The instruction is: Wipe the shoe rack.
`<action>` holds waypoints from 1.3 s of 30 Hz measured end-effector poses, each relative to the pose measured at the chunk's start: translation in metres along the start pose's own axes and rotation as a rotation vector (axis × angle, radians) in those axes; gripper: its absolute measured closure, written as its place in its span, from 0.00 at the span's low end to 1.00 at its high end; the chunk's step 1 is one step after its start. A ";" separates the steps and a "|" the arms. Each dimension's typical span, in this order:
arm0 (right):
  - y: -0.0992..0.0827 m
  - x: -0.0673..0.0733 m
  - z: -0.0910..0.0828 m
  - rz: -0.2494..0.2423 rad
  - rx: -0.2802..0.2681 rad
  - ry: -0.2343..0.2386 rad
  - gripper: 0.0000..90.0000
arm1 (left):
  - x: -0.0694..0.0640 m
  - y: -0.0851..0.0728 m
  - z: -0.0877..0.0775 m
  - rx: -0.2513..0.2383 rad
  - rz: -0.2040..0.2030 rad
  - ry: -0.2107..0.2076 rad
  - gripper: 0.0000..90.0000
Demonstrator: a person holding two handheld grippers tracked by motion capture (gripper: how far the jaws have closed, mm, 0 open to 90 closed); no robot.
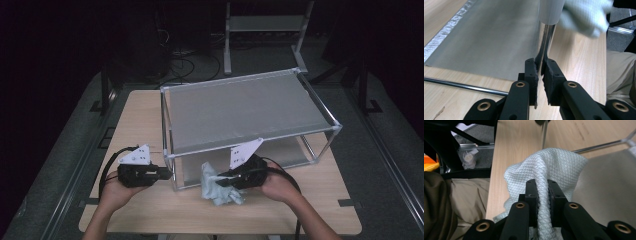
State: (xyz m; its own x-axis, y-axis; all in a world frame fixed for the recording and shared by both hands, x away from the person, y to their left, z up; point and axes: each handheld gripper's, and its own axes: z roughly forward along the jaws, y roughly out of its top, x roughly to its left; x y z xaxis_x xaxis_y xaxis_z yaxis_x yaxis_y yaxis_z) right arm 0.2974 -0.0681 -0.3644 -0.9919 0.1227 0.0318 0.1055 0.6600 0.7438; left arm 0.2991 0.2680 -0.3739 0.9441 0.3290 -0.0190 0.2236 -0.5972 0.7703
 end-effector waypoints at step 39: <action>0.046 0.016 0.058 -0.128 -0.084 -0.101 0.90 | -0.007 0.050 -0.025 -0.012 0.085 -0.045 0.88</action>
State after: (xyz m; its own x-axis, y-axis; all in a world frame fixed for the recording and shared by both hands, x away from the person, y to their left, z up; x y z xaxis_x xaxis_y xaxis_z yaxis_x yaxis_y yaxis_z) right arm 0.2908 0.0076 -0.3684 -0.9843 0.1188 -0.1308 -0.0313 0.6114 0.7907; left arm 0.2973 0.2543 -0.3195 0.9695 0.2444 0.0188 0.1394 -0.6126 0.7780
